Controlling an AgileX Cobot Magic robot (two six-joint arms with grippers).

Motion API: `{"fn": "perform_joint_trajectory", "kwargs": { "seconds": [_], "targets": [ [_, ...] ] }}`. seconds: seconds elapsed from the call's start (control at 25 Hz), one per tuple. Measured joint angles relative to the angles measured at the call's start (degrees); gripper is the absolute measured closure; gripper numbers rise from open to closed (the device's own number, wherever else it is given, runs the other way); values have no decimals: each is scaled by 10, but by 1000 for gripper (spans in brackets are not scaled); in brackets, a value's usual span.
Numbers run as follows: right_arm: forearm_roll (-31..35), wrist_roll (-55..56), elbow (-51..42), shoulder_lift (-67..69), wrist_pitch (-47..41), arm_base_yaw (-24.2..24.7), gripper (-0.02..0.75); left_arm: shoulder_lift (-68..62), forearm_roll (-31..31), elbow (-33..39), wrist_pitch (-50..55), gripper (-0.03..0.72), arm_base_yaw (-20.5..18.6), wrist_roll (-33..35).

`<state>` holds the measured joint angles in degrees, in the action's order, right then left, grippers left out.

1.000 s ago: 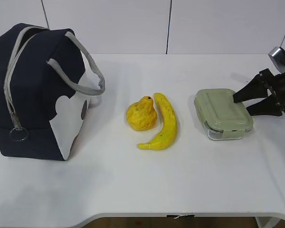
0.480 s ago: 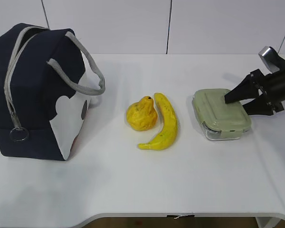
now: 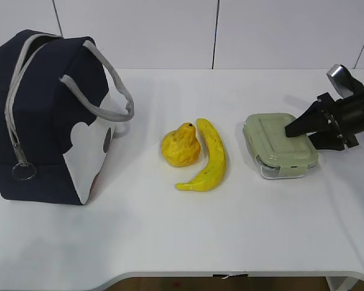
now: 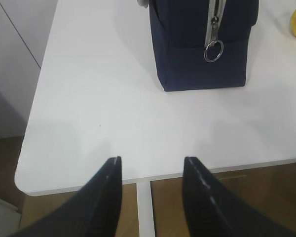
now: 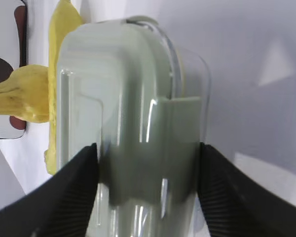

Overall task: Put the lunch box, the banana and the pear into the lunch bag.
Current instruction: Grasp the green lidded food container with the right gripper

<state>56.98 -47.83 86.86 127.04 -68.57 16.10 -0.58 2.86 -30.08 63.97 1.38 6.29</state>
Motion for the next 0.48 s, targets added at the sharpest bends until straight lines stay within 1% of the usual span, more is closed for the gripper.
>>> {"fn": "perform_joint_trajectory", "kwargs": {
  "seconds": [0.48],
  "targets": [
    [5,0,1,0,-5,0,318,0,0,0,0,380,0,0]
  ]
}}
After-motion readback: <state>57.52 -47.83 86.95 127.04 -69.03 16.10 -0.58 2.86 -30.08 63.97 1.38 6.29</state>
